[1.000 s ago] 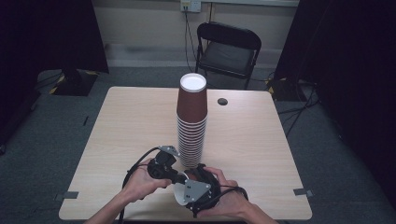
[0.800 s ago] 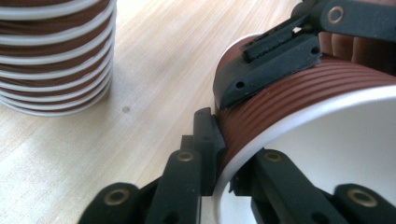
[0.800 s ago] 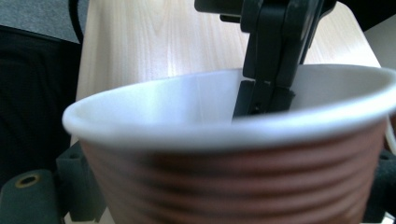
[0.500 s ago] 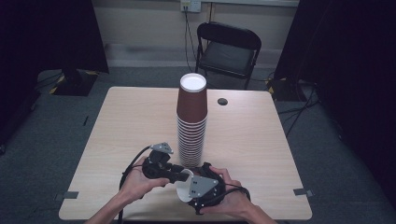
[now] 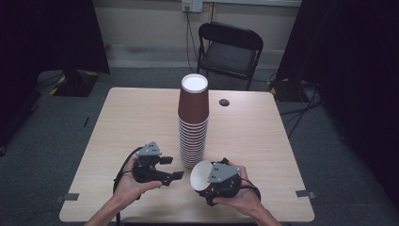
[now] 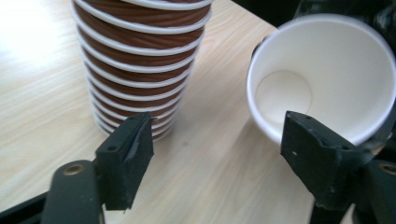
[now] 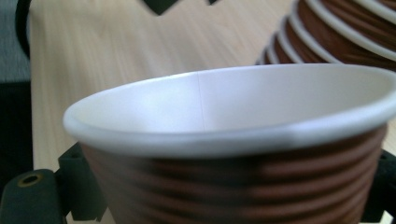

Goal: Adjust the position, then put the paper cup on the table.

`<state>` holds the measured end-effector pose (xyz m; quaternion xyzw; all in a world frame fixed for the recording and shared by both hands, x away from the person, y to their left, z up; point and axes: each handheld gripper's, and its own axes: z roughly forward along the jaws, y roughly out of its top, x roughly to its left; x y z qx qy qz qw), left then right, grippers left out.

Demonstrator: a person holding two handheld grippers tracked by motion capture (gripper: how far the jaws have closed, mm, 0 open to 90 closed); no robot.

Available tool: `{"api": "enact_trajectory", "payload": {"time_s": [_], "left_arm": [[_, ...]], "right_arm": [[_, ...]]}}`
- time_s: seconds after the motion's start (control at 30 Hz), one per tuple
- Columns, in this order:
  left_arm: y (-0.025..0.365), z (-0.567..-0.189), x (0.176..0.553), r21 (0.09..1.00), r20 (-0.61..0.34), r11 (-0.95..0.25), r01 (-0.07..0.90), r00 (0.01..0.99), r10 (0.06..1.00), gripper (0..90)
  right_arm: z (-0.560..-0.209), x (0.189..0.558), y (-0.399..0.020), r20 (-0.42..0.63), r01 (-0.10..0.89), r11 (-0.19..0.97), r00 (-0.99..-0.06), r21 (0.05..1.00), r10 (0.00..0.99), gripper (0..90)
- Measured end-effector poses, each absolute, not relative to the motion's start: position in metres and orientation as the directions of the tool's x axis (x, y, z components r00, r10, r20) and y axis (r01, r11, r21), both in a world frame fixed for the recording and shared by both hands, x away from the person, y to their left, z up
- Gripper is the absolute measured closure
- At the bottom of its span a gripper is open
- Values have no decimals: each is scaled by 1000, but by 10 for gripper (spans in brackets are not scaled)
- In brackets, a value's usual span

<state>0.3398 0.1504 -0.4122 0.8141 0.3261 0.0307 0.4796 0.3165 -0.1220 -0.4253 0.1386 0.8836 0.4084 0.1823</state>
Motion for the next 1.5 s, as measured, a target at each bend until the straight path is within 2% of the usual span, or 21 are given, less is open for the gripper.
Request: {"api": "enact_trajectory", "payload": {"time_s": [0.27,0.47,0.7,0.97,1.03,1.13,1.33,1.5], "left_arm": [[162,-417,336,831,-156,-352,431,788,595,189],[171,-427,336,845,-101,-361,396,779,619,159],[181,-431,336,845,-91,-339,413,736,671,157],[190,-435,333,847,-93,-330,416,728,679,156],[190,-437,332,832,-103,-334,443,715,691,157],[192,-439,328,835,-73,-351,423,719,691,157],[199,-441,326,853,-84,-307,423,690,719,157],[209,-451,331,856,-41,-311,412,655,754,157]], "right_arm": [[-417,330,-146,-101,203,497,-849,844,518,101],[-411,337,-158,-60,261,437,-801,861,596,101],[-407,349,-173,-5,313,363,-751,878,661,102],[-404,366,-183,18,332,308,-705,892,709,102],[-404,372,-184,22,338,300,-695,892,719,102],[-404,382,-187,38,352,277,-677,894,735,103],[-409,403,-188,64,376,233,-633,897,772,102],[-415,421,-186,91,394,192,-596,899,798,103]]}}
